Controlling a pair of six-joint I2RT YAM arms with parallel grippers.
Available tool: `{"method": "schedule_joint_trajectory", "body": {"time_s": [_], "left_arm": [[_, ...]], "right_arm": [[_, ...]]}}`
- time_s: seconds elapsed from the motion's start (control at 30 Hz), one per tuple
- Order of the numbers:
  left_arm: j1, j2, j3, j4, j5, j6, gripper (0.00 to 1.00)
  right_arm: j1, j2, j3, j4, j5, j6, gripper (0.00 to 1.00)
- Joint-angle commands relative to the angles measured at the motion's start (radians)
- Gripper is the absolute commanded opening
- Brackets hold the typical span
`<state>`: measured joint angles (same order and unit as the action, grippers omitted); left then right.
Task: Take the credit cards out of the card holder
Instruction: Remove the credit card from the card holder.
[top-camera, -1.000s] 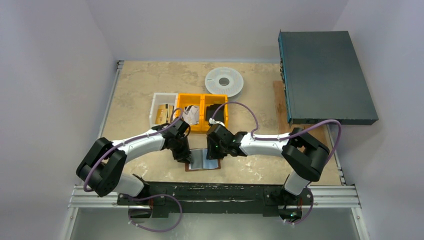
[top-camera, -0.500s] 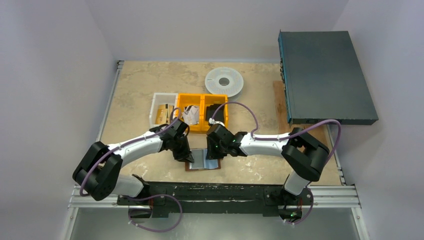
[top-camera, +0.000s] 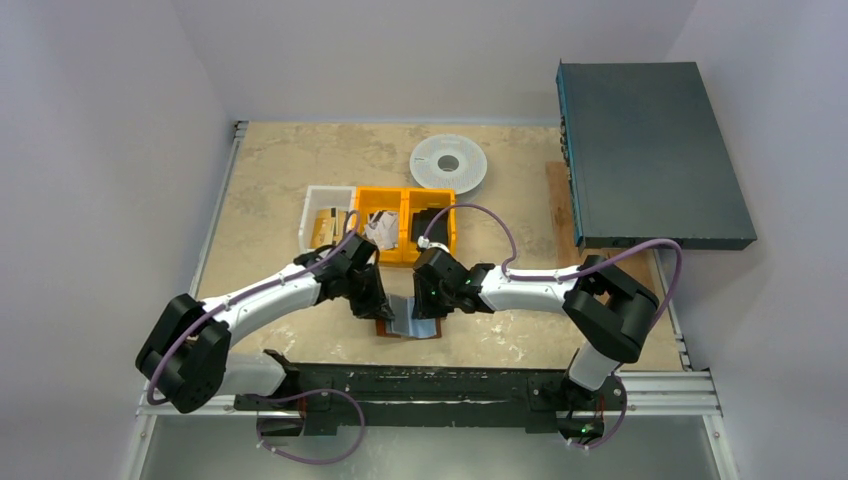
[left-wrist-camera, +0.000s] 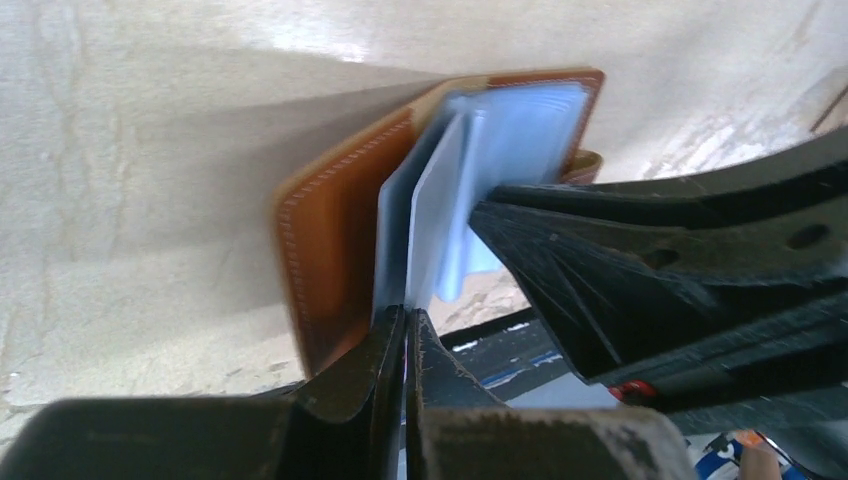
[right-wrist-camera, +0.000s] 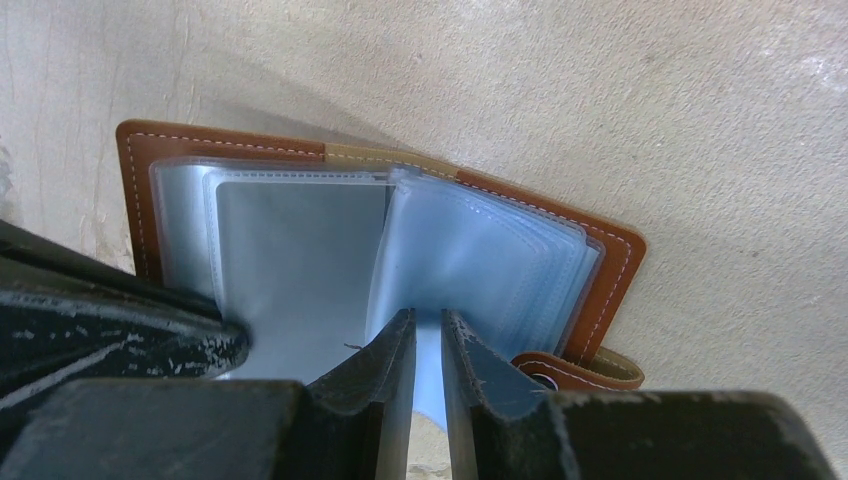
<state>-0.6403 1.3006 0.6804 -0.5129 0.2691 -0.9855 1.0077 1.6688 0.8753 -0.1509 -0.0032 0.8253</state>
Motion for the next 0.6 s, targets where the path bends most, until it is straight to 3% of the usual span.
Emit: {"method": "schedule_joint_trajectory", "body": {"time_s": [0.0, 0.37, 0.57], "left_arm": [[-0.029, 0.011, 0.063, 0.103, 0.029, -0.026, 0.01], [-0.057, 0.091, 0.137, 0.085, 0.007, -0.012, 0.02], [-0.079, 0.165, 0.185, 0.093, 0.007, -0.007, 0.02]], "right_arm": [[0.003, 0.014, -0.030, -0.040, 0.008, -0.015, 0.17], [0.003, -0.097, -0.017, -0.089, 0.034, 0.015, 0.18], [-0.001, -0.240, -0.024, -0.141, 0.101, 0.036, 0.26]]}}
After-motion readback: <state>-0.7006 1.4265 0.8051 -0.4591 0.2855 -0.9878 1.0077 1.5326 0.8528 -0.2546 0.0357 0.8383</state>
